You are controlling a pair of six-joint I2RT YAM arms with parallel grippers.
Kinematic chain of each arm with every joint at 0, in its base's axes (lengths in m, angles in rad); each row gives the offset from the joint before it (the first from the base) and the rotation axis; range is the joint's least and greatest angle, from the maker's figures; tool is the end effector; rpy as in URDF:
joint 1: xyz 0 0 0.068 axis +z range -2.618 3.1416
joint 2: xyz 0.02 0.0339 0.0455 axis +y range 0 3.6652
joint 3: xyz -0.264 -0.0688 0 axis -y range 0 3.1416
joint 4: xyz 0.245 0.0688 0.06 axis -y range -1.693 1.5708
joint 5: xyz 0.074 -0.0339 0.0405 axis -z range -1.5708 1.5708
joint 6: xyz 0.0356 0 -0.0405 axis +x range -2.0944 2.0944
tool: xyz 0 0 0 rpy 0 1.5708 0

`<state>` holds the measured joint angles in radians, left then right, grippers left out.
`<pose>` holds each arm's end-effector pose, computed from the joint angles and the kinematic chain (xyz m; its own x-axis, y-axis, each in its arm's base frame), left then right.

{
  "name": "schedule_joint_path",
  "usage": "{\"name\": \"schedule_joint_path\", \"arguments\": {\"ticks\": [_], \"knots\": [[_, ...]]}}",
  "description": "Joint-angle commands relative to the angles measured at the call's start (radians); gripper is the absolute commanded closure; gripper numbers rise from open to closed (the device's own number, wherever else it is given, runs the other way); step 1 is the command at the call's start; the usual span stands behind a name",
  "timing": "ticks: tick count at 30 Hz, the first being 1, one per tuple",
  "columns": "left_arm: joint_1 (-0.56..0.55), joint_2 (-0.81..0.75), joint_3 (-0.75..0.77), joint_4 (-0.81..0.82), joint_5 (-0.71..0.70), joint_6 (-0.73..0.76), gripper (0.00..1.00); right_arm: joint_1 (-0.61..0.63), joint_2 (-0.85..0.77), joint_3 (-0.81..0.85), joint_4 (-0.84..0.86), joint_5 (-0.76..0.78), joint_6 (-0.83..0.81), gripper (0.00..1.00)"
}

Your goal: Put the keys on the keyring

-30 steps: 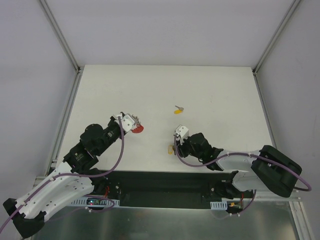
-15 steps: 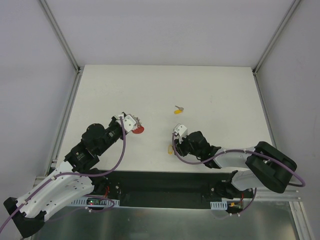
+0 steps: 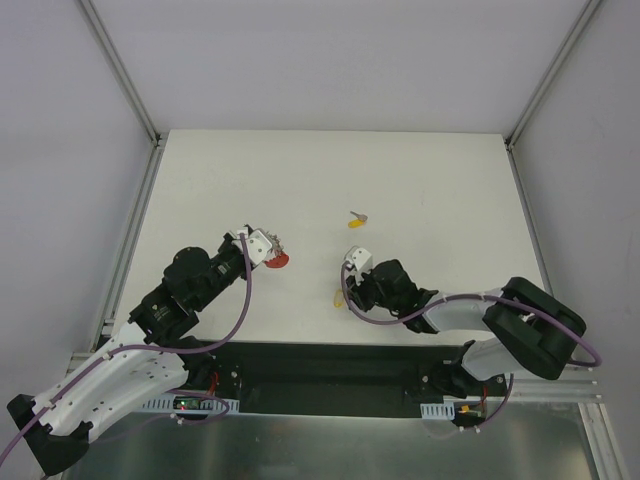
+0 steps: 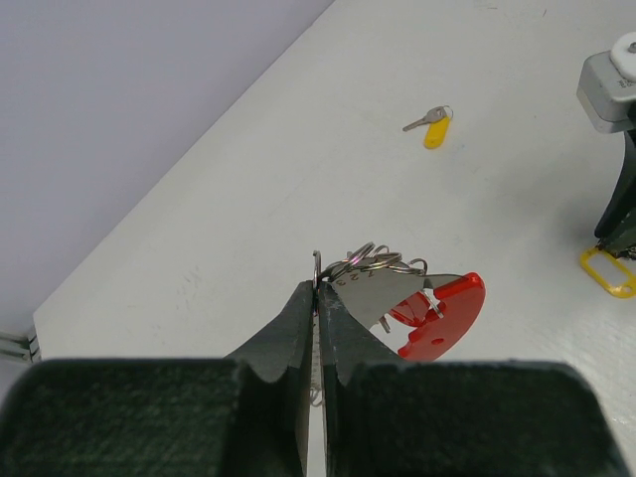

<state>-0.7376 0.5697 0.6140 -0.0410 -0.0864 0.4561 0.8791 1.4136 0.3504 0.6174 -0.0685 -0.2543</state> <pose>0.1125 -0.0981 0.3270 0.2692 0.3483 -0.8979 0.5431 0.7150 0.4402 0.1570 0.1933 0.1421 -0.0630 -0.4695 -0.8807 -0.8510 0.4863 -0.1984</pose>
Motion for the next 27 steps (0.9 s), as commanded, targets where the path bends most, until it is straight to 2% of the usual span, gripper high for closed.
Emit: {"name": "schedule_joint_path", "arguments": {"ticks": [1,10,14,21,22,27], "knots": [[0.010,-0.005,0.004,0.069,0.013,-0.010,1.00,-0.006,0.018,0.042,0.053,-0.031,0.003,0.80],[0.010,-0.011,0.001,0.069,0.045,-0.008,1.00,-0.008,-0.025,0.032,0.048,-0.048,0.000,0.95],[0.010,-0.019,-0.002,0.069,0.108,0.007,1.00,-0.008,-0.096,0.042,-0.043,-0.071,-0.014,0.99],[0.010,-0.037,-0.013,0.066,0.411,0.067,1.00,0.047,-0.307,0.117,-0.339,-0.047,-0.083,0.99],[0.010,-0.042,-0.016,0.063,0.494,0.073,1.00,0.078,-0.332,0.146,-0.379,-0.033,-0.104,0.99],[0.010,-0.034,-0.008,0.046,0.669,0.105,1.00,0.194,-0.445,0.235,-0.596,0.106,-0.134,0.99]]}}
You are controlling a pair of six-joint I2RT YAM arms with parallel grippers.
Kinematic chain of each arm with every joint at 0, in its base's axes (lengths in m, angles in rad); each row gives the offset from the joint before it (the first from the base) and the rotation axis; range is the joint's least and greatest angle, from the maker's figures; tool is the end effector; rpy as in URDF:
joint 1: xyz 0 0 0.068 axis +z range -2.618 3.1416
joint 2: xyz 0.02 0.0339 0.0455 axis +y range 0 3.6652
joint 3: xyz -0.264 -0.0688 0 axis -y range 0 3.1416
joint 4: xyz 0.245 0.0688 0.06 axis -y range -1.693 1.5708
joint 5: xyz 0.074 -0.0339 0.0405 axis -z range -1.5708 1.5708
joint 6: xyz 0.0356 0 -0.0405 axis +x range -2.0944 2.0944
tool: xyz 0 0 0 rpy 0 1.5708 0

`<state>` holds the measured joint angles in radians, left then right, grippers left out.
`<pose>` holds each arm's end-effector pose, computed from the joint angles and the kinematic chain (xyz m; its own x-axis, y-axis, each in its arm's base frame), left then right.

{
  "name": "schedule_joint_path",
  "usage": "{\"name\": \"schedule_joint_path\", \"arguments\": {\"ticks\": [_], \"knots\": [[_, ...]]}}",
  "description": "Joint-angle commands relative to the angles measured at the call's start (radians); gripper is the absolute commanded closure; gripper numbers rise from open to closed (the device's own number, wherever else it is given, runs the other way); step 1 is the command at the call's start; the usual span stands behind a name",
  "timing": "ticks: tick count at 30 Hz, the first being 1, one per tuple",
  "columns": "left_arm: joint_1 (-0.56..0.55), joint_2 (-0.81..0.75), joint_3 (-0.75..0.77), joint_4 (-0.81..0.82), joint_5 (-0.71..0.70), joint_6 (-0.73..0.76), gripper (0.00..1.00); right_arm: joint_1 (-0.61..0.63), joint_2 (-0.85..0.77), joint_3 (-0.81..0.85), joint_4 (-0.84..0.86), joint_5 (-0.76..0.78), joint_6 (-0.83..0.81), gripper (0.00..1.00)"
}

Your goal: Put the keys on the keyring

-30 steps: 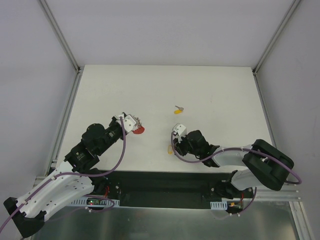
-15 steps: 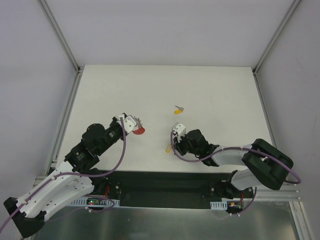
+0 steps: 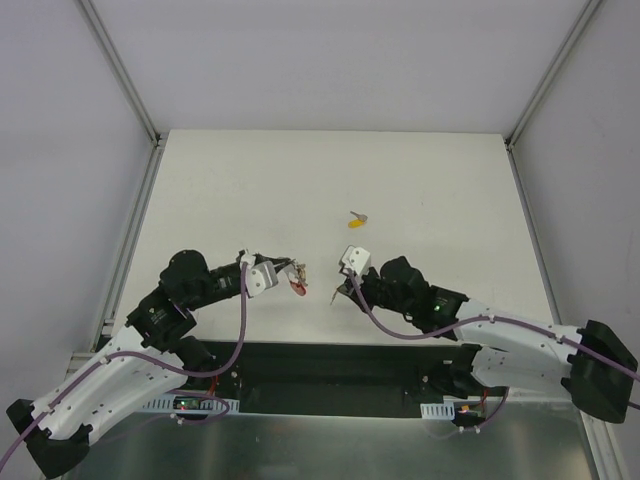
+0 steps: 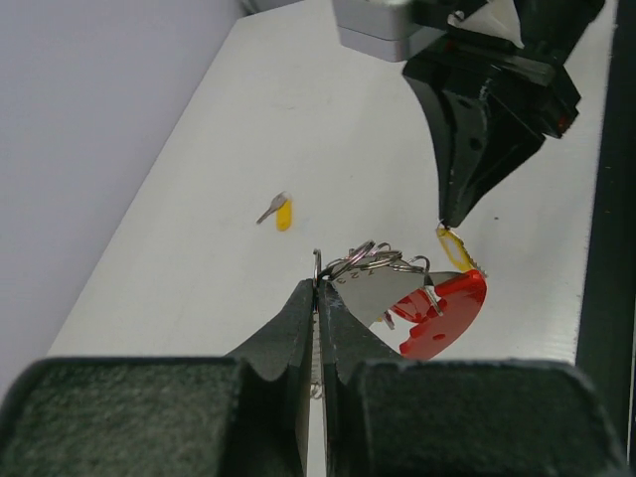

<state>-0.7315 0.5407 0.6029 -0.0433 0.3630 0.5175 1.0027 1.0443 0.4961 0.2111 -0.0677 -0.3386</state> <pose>0.0970 -0.1041 0.3265 0.4518 0.2159 -0.8656 0.7653 0.4047 0.5005 0.1223 0.1961 0.2290 0.1229 -0.4234 -0.8976 -0.8848 0.3630 -0.2924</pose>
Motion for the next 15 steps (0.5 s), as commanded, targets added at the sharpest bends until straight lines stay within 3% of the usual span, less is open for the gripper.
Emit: {"name": "schedule_joint_path", "arguments": {"ticks": [1,5,8,15], "knots": [[0.004,0.004,0.006,0.048,0.270,0.045,1.00,0.115,-0.087,0.108,-0.240,0.126,-0.053,0.99],[-0.008,0.021,0.018,0.019,0.387,0.042,1.00,0.250,-0.096,0.238,-0.390,0.292,-0.072,0.99],[-0.064,0.025,0.021,0.008,0.375,0.062,1.00,0.342,-0.073,0.326,-0.473,0.400,-0.077,0.99],[-0.305,-0.001,0.008,-0.052,0.116,0.173,1.00,0.491,-0.044,0.432,-0.555,0.554,-0.092,0.99]]}}
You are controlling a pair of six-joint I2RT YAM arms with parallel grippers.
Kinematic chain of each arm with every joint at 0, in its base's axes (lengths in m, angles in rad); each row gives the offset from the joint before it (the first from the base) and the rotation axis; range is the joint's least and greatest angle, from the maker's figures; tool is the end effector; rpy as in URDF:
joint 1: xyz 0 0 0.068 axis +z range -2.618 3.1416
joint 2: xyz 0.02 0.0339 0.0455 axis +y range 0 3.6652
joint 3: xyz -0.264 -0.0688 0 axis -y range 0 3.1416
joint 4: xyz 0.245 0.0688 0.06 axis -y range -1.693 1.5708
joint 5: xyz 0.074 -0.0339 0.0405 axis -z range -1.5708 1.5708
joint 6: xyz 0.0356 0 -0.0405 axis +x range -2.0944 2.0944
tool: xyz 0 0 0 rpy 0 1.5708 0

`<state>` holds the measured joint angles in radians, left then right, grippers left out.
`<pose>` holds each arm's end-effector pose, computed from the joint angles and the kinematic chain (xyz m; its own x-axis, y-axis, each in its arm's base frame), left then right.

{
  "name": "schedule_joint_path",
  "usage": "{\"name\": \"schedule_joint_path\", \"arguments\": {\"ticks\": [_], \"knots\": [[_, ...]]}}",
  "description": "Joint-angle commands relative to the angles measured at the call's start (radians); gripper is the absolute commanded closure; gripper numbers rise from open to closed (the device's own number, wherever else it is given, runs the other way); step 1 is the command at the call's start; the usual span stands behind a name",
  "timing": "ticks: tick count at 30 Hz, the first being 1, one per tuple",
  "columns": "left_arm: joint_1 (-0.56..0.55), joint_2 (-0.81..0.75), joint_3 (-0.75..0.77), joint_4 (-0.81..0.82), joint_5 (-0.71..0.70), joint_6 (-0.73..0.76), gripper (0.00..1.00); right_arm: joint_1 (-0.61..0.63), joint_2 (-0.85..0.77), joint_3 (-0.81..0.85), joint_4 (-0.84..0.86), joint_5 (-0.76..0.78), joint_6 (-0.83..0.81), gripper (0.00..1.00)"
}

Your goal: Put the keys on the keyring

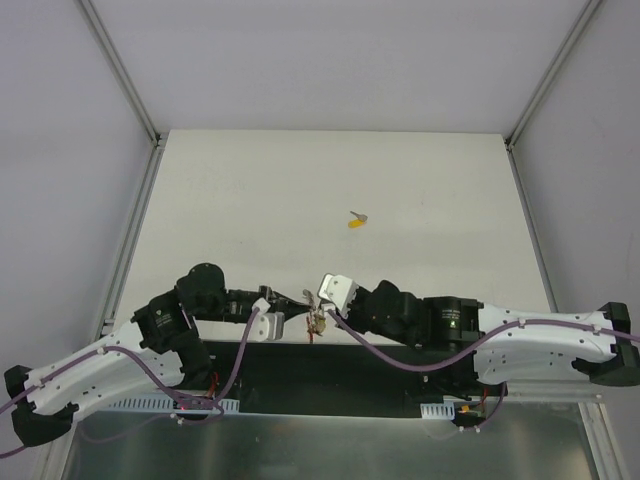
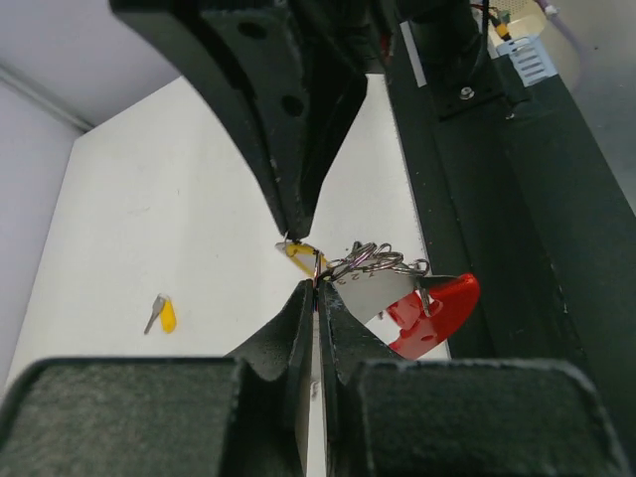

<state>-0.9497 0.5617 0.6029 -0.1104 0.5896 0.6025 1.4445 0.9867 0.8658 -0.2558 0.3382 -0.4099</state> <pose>0.0667 -0.1272 0.3170 0.5328 0.0648 -0.8437 0.8457 -0.0050 0.5337 0.0400 0.2216 0.3242 0.3150 -0.5040 -0.8042 -0.8411 0.2443 -0.4825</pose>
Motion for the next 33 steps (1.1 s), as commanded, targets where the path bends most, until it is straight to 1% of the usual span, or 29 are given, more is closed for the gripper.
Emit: {"name": "schedule_joint_path", "arguments": {"ticks": [1,3,10,13,19,27,33], "knots": [[-0.092,-0.019,0.009,0.008,-0.125,0.092,1.00,0.069,0.017,0.074,-0.095,0.160,-0.021,0.99],[-0.093,-0.008,0.014,0.009,-0.134,0.083,1.00,0.083,0.015,0.079,-0.108,0.188,-0.023,0.99],[-0.093,0.050,0.017,0.011,-0.200,0.060,1.00,0.137,0.010,0.085,-0.106,0.209,-0.036,0.99],[-0.093,0.061,0.012,0.017,-0.195,0.060,1.00,0.149,0.007,0.081,-0.083,0.216,-0.061,0.99],[-0.093,0.067,0.003,0.044,-0.191,0.043,1.00,0.152,-0.036,0.041,0.015,0.183,-0.104,0.99],[-0.093,0.089,-0.006,0.078,-0.198,0.005,1.00,0.154,-0.028,0.039,0.033,0.159,-0.122,0.99],[-0.093,0.098,-0.015,0.101,-0.191,-0.009,1.00,0.154,-0.014,0.027,0.041,0.179,-0.129,0.99]]}}
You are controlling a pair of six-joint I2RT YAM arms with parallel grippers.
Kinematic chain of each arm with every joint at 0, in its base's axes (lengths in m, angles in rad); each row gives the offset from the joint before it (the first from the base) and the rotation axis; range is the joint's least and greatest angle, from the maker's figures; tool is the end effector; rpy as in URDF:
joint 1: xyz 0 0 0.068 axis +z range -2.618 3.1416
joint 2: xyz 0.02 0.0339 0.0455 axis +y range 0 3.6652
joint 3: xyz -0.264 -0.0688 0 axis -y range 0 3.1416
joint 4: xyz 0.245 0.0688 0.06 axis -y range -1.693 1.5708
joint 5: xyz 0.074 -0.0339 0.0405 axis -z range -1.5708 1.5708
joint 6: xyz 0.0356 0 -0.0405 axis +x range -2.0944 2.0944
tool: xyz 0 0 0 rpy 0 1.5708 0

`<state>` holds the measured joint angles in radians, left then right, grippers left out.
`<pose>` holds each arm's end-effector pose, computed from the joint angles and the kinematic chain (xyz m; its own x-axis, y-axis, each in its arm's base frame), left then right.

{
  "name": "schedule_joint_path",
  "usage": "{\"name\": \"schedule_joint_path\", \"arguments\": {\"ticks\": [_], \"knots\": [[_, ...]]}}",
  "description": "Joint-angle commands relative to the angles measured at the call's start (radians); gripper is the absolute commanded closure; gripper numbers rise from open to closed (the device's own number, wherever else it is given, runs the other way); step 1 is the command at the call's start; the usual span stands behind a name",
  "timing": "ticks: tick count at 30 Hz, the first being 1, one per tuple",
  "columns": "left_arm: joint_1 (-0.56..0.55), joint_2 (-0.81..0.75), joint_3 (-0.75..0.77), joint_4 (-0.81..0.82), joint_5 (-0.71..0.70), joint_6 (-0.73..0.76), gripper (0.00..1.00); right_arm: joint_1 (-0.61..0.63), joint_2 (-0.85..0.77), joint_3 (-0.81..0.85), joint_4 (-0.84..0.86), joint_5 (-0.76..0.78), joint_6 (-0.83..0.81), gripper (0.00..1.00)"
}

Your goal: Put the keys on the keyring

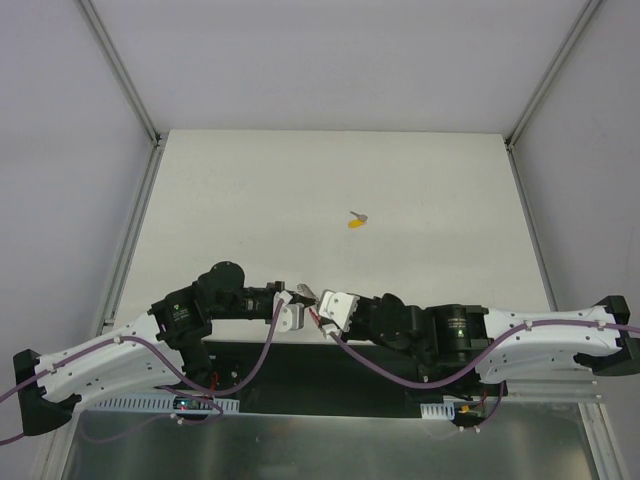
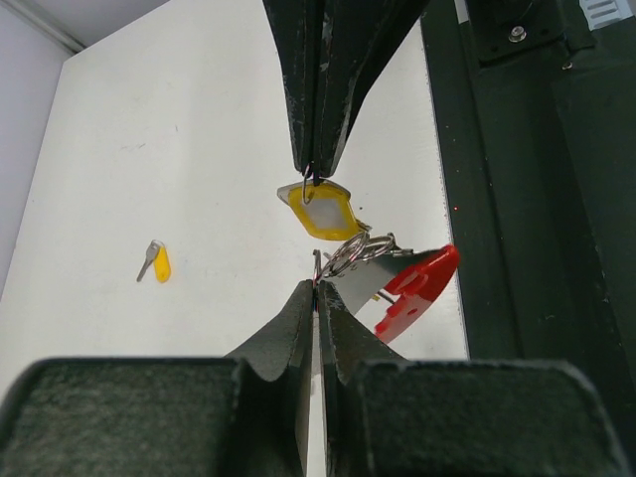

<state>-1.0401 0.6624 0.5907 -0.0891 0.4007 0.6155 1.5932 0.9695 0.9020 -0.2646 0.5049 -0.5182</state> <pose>0.0720 -0.1501 0.3011 0.5049 0.1901 -0.8420 0.8543 0.0297 0.5189 0.0123 0.2189 0.3402 0.4448 -0.4999 -0.7431 -0.7654 0.2187 -0.6053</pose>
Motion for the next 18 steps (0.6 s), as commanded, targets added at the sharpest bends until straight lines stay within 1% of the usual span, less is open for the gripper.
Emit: {"name": "schedule_joint_path", "arguments": {"ticks": [1,6,18], "knots": [[-0.001,-0.004,-0.003,0.080,0.001,-0.022,1.00,0.005,0.005,-0.009,0.054,0.012,-0.022,0.99],[-0.001,-0.001,-0.005,0.086,-0.005,-0.033,1.00,0.001,0.012,-0.020,0.062,0.023,-0.025,0.99],[-0.001,-0.004,-0.017,0.129,-0.006,-0.063,1.00,-0.030,0.028,-0.032,0.074,-0.023,-0.016,0.99]]}}
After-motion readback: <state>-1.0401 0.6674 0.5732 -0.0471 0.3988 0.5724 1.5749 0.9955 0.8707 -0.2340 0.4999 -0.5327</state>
